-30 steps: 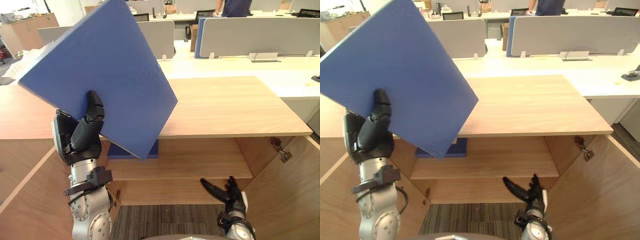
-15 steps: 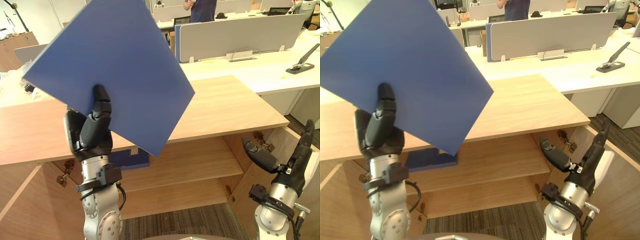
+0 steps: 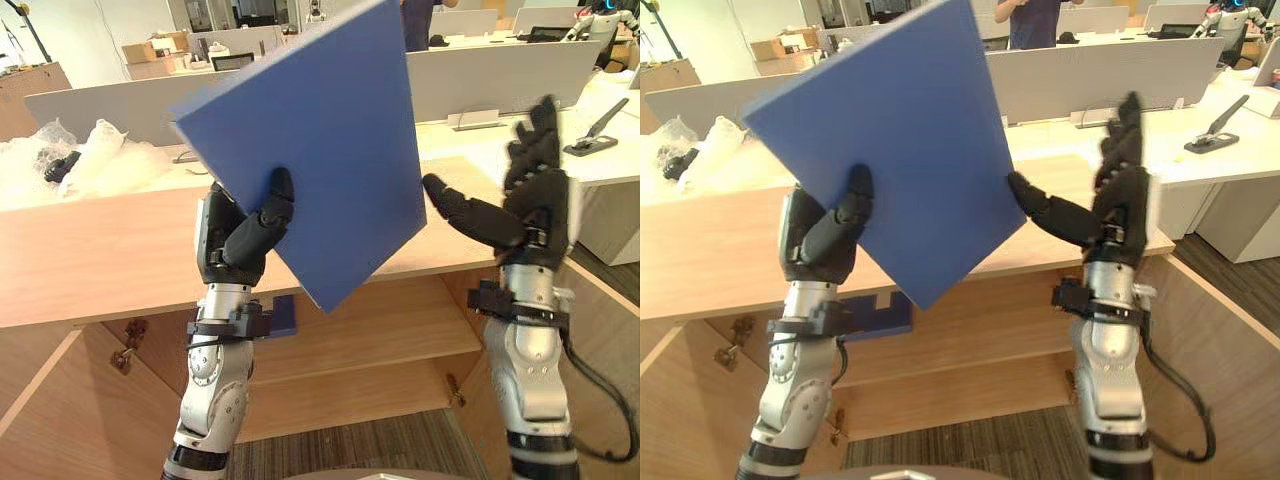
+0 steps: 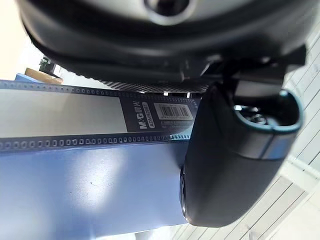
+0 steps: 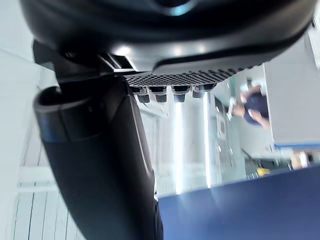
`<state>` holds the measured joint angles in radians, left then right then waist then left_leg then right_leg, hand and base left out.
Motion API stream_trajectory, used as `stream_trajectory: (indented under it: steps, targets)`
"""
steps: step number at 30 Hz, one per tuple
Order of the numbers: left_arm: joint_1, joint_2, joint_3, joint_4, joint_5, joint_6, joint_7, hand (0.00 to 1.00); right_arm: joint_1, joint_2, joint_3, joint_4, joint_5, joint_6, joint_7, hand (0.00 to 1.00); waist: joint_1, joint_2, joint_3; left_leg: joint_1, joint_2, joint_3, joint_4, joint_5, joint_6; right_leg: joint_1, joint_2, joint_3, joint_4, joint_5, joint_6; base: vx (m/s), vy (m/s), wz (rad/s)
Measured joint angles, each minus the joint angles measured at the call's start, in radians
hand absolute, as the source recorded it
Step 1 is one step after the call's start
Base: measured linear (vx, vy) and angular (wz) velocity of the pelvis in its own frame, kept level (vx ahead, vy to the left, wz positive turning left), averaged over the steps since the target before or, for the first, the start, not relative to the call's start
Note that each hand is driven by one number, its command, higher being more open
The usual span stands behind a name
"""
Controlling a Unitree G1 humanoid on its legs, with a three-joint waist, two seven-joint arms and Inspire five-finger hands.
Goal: Walk over to the cabinet, pick up the folder, carry it to the office cabinet, place the folder inside the office cabinet, then close the office cabinet door
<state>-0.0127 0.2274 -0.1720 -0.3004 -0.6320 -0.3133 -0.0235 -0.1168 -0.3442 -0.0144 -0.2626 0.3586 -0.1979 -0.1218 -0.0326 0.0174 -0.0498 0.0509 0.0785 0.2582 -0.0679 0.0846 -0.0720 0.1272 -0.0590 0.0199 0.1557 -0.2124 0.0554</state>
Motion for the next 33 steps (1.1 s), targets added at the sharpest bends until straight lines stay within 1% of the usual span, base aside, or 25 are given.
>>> stream_trajectory:
  steps: [1,2,3,4,5,7,8,10,11,17,18,21,25,26,28,31,32,33]
  targets:
    - [-0.009,0.039,-0.021,0.015,-0.033,0.006,-0.029,0.0,-0.037,-0.085,0.049,0.058,0.094,0.004,0.052,1.0,0.001,-0.001,0.0,0.0,-0.002,-0.002,-0.004,0.002,0.003,-0.001,0.0,0.0,0.0,0.001,0.001,-0.03,0.007,0.07]
    - [-0.014,0.056,-0.03,0.022,-0.052,0.011,-0.049,0.0,-0.058,-0.127,0.076,0.082,0.162,0.013,0.087,1.0,0.001,-0.001,0.001,0.0,-0.002,-0.003,-0.006,0.003,0.004,-0.001,0.0,0.0,0.001,0.001,0.002,-0.03,0.001,0.06]
    - [-0.02,0.086,-0.054,0.032,-0.082,0.015,-0.073,0.0,-0.096,-0.2,0.129,0.115,0.246,0.028,0.136,1.0,0.001,-0.003,0.002,0.001,-0.002,-0.005,-0.008,0.005,0.006,-0.001,0.0,-0.001,0.002,0.002,0.003,-0.02,-0.003,0.05]
    - [-0.02,0.092,-0.059,0.032,-0.101,0.014,-0.078,0.0,-0.11,-0.232,0.146,0.128,0.269,0.031,0.154,1.0,0.002,-0.004,0.003,0.002,-0.003,-0.006,-0.01,0.005,0.006,-0.001,0.0,-0.002,0.003,0.002,0.003,-0.03,-0.008,0.06]
    - [-0.021,0.107,-0.058,0.036,-0.125,0.015,-0.083,0.0,-0.14,-0.292,0.173,0.151,0.331,0.04,0.192,1.0,0.002,-0.006,0.004,0.004,-0.003,-0.009,-0.012,0.006,0.007,-0.001,0.0,-0.003,0.006,0.002,0.003,-0.03,-0.01,0.05]
    - [-0.029,0.16,-0.08,0.045,-0.174,0.011,-0.098,0.0,-0.208,-0.394,0.232,0.197,0.419,0.049,0.248,1.0,0.003,-0.008,0.004,0.007,-0.003,-0.01,-0.016,0.007,0.009,-0.001,0.001,-0.005,0.012,0.002,0.003,-0.04,-0.013,0.05]
    - [-0.046,0.2,-0.097,0.054,-0.207,0.007,-0.111,0.0,-0.248,-0.457,0.272,0.222,0.472,0.058,0.278,1.0,0.004,-0.01,0.004,0.009,-0.003,-0.014,-0.016,0.007,0.009,0.0,0.001,-0.008,0.019,0.002,0.003,-0.04,-0.012,0.05]
    - [-0.056,0.228,-0.107,0.057,-0.227,0.003,-0.115,0.0,-0.272,-0.489,0.302,0.234,0.501,0.062,0.293,1.0,0.004,-0.012,0.005,0.012,-0.002,-0.014,-0.017,0.007,0.009,0.0,0.001,-0.009,0.023,0.002,0.003,-0.04,-0.012,0.02]
    - [-0.064,0.268,-0.125,0.06,-0.247,-0.015,-0.122,0.0,-0.29,-0.521,0.329,0.243,0.54,0.067,0.318,1.0,0.005,-0.016,0.005,0.016,-0.002,-0.014,-0.017,0.007,0.009,0.003,0.0,-0.01,0.026,0.002,0.003,-0.05,-0.014,0.0]
    - [-0.077,0.321,-0.149,0.071,-0.306,-0.018,-0.161,0.0,-0.317,-0.535,0.374,0.286,0.587,0.069,0.358,1.0,0.006,-0.028,0.005,0.025,-0.004,-0.007,-0.017,0.009,0.01,0.009,-0.004,-0.011,0.026,0.002,0.003,-0.06,-0.008,-0.03]
    - [-0.08,0.333,-0.161,0.078,-0.323,-0.024,-0.161,0.0,-0.333,-0.539,0.392,0.302,0.589,0.069,0.364,0.0,0.006,-0.028,0.005,0.026,-0.005,-0.004,-0.017,0.01,0.01,0.009,-0.006,-0.011,0.026,0.002,0.003,-0.1,-0.002,-0.05]
    - [-0.088,0.346,-0.18,0.106,-0.37,-0.024,-0.185,0.0,-0.351,-0.57,0.436,0.322,0.62,0.072,0.395,0.0,0.006,-0.029,0.004,0.025,-0.008,-0.003,-0.018,0.015,0.012,0.009,-0.009,-0.011,0.023,0.004,0.001,-0.1,0.001,-0.02]
    - [-0.088,0.382,-0.192,0.127,-0.424,-0.021,-0.237,0.0,-0.35,-0.611,0.47,0.328,0.664,0.095,0.495,0.0,0.006,-0.029,0.003,0.011,-0.01,-0.003,-0.018,0.025,0.018,-0.005,-0.012,-0.013,0.021,0.005,-0.002,-0.08,0.002,0.0]
    - [-0.088,0.386,-0.192,0.131,-0.43,-0.023,-0.243,1.0,-0.349,-0.612,0.47,0.327,0.664,0.095,0.505,0.0,0.005,-0.029,0.003,0.009,-0.011,-0.003,-0.018,0.027,0.019,-0.006,-0.012,-0.013,0.02,0.006,-0.003,-0.07,0.006,0.0]
    - [-0.088,0.386,-0.192,0.143,-0.439,-0.026,-0.253,1.0,-0.343,-0.61,0.464,0.319,0.663,0.094,0.533,0.0,0.005,-0.03,0.002,0.008,-0.012,-0.005,-0.018,0.03,0.021,-0.006,-0.013,-0.015,0.02,0.006,-0.004,-0.08,0.007,0.02]
    - [-0.084,0.395,-0.192,0.15,-0.439,-0.028,-0.296,1.0,-0.294,-0.601,0.404,0.276,0.641,0.093,0.536,0.0,0.007,-0.033,0.0,0.004,-0.013,-0.01,-0.018,0.034,0.021,-0.008,-0.014,-0.019,0.02,0.007,-0.004,-0.06,0.006,0.05]
    - [-0.065,0.392,-0.192,0.15,-0.442,-0.027,-0.33,1.0,-0.25,-0.568,0.327,0.227,0.576,0.092,0.53,0.0,0.008,-0.033,0.0,0.003,-0.015,-0.011,-0.019,0.034,0.021,-0.008,-0.015,-0.02,0.02,0.007,-0.004,-0.05,0.008,0.03]
    - [-0.057,0.388,-0.192,0.15,-0.442,-0.027,-0.344,1.0,-0.237,-0.554,0.299,0.208,0.545,0.09,0.525,0.0,0.008,-0.033,-0.001,0.003,-0.015,-0.011,-0.019,0.034,0.022,-0.008,-0.015,-0.02,0.019,0.007,-0.004,-0.06,0.01,0.01]
